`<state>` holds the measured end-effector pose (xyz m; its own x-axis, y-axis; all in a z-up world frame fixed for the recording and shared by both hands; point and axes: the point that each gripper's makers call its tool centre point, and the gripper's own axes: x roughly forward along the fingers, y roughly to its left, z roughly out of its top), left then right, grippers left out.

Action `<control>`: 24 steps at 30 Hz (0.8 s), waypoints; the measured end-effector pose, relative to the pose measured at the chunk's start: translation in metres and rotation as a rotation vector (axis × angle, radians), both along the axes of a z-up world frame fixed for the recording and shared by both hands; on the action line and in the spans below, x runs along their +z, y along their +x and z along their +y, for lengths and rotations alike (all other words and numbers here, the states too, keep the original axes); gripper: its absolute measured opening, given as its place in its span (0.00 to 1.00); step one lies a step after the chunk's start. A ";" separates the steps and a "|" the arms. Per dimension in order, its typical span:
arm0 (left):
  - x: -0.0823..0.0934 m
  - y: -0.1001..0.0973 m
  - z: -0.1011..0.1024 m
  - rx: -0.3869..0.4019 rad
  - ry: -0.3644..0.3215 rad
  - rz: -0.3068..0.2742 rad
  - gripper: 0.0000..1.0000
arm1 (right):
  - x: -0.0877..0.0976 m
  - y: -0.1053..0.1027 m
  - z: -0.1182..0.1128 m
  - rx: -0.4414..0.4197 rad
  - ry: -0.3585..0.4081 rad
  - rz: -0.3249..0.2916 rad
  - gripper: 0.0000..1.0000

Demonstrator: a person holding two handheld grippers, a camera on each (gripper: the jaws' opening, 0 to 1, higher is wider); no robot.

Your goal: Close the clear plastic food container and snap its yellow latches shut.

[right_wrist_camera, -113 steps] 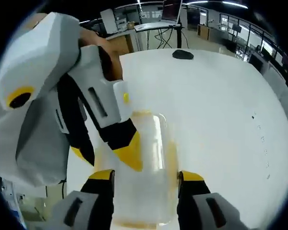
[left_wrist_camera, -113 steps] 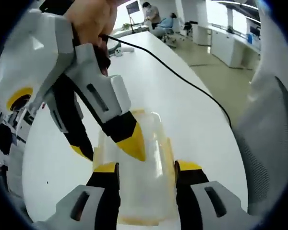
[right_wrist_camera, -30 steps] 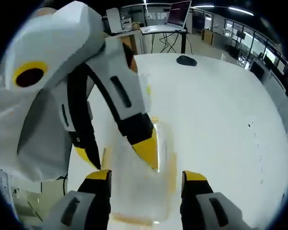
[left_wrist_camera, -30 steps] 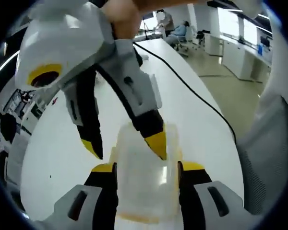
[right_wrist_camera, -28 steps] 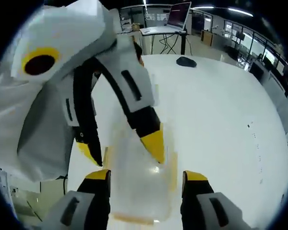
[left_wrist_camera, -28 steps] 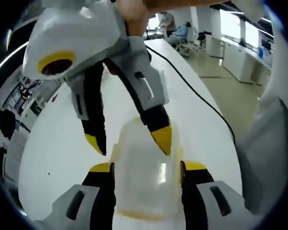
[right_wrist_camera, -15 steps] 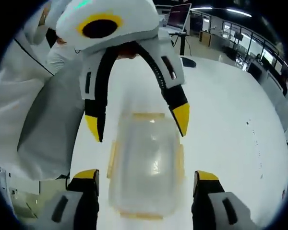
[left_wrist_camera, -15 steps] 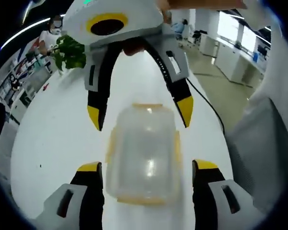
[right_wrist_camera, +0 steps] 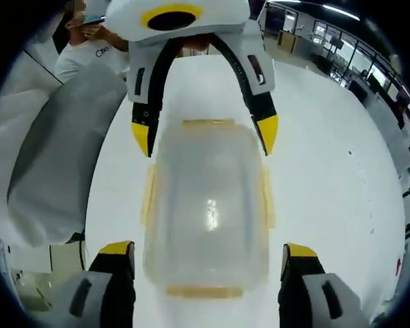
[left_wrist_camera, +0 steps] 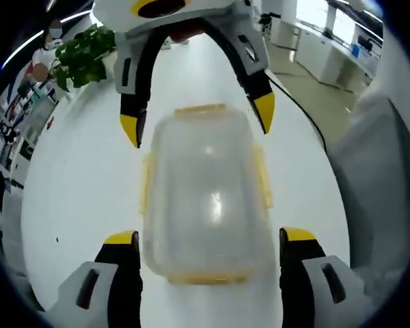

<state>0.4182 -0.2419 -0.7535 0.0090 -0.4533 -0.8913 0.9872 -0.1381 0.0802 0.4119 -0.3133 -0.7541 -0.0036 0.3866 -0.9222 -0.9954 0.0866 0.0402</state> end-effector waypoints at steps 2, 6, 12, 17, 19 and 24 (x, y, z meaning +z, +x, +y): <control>-0.004 -0.002 0.000 -0.009 0.012 0.011 0.81 | -0.002 -0.003 -0.001 -0.009 -0.002 0.013 0.82; -0.003 0.002 0.000 -0.014 0.023 -0.007 0.78 | -0.004 -0.004 -0.002 0.009 -0.011 0.005 0.77; -0.004 0.002 0.000 -0.012 0.018 -0.011 0.78 | -0.004 -0.004 -0.002 0.015 0.007 0.001 0.76; -0.004 0.002 0.002 -0.006 0.012 -0.008 0.78 | -0.004 -0.003 0.000 0.028 -0.015 0.004 0.75; -0.004 0.002 0.003 -0.002 0.010 -0.008 0.78 | -0.004 -0.003 0.001 0.033 -0.017 0.005 0.75; -0.003 0.002 0.015 0.016 0.003 -0.008 0.78 | -0.004 0.000 0.013 0.054 -0.008 0.010 0.75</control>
<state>0.4204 -0.2268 -0.7565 0.0230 -0.4506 -0.8924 0.9886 -0.1226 0.0873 0.4118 -0.2999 -0.7582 -0.0332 0.3778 -0.9253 -0.9982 0.0328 0.0492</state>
